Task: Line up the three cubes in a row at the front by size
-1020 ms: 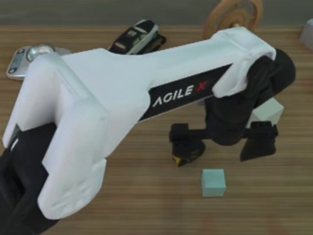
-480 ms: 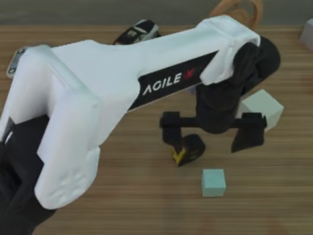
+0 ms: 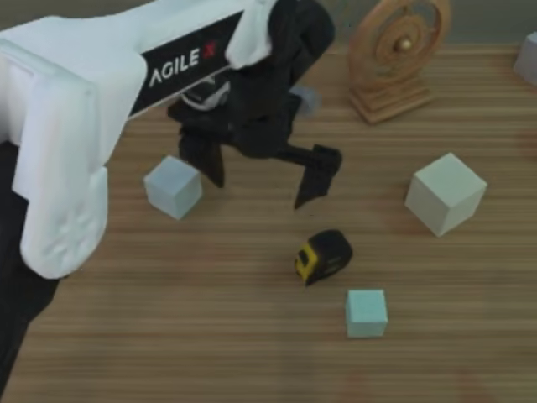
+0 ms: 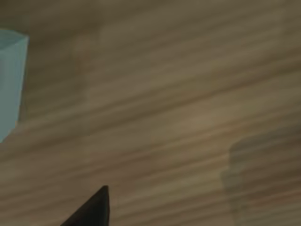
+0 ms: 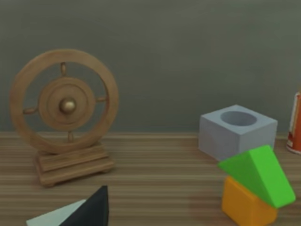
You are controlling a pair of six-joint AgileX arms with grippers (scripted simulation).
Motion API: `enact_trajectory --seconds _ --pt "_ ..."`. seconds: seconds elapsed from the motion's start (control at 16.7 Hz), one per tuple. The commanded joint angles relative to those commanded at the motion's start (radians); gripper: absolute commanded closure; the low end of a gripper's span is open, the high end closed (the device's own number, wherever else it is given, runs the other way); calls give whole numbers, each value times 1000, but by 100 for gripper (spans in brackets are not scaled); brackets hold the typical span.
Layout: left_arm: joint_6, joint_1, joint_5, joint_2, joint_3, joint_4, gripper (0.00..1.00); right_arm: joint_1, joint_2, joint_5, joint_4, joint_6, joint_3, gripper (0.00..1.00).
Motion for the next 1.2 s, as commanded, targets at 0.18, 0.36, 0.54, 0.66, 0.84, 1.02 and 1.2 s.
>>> enact_trajectory --seconds 0.18,0.36,0.54,0.66,0.84,1.02,1.2 --pt "265 121 7 10 4 -4 0 0 0 0 0 0 0 0" --pt "447 222 10 9 8 0 0 0 0 0 0 0 0 0" --pt "534 279 11 3 12 6 0 0 0 0 0 0 0 0" --pt "542 285 12 3 12 6 0 0 0 0 0 0 0 0" --pt "541 281 10 3 11 6 0 0 0 0 0 0 0 0" --pt "540 283 12 13 -23 46 0 0 0 0 0 0 0 0" --pt "542 284 12 47 -105 174 0 0 0 0 0 0 0 0"
